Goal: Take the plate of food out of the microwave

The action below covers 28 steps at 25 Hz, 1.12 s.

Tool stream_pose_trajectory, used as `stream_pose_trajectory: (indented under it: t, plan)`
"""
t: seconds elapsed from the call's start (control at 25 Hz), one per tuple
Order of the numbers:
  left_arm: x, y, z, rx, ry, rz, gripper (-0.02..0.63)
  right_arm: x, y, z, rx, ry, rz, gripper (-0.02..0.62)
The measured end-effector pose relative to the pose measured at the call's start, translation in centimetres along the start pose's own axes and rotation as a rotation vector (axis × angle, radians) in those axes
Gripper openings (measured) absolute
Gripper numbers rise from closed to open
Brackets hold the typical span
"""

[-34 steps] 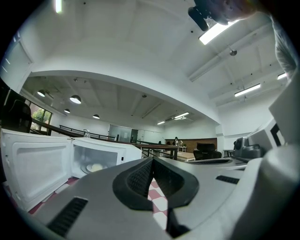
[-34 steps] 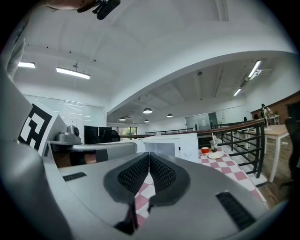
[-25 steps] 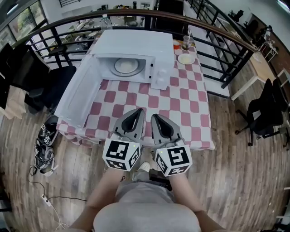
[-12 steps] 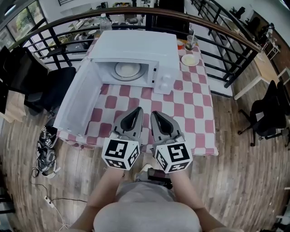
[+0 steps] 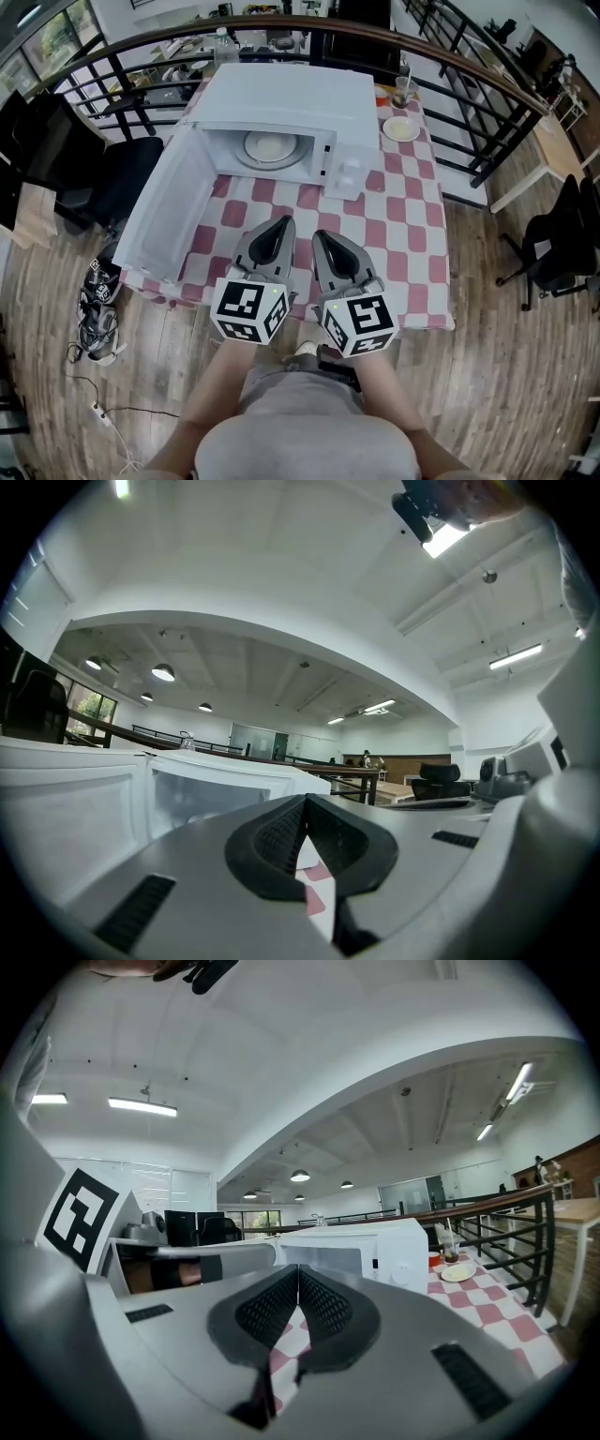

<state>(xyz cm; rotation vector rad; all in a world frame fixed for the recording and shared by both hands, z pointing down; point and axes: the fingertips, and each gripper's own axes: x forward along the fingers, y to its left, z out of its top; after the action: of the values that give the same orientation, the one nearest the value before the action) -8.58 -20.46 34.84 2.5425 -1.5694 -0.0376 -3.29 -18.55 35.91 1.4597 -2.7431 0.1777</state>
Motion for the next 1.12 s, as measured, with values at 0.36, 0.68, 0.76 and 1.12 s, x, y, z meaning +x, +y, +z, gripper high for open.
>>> stream_pose_trajectory:
  t: [0.36, 0.68, 0.76, 1.12]
  plan:
    - [1.2, 0.6, -0.5, -0.022, 0.012, -0.006, 0.002, 0.5, -0.6, 0.2, -0.02, -0.001, -0.002, 0.026]
    - [2.4, 1.5, -0.6, -0.035, 0.015, -0.04, 0.002, 2.3, -0.8, 0.1, -0.019, -0.005, -0.014, 0.026]
    - [2.9, 1.9, -0.8, -0.041, 0.027, -0.057, 0.002, 2.9, -1.1, 0.0, -0.014, -0.004, -0.024, 0.025]
    - [5.5, 3.8, -1.8, -0.06, 0.073, -0.116, 0.015, 5.6, -2.2, -0.5, 0.007, 0.003, -0.066, 0.026]
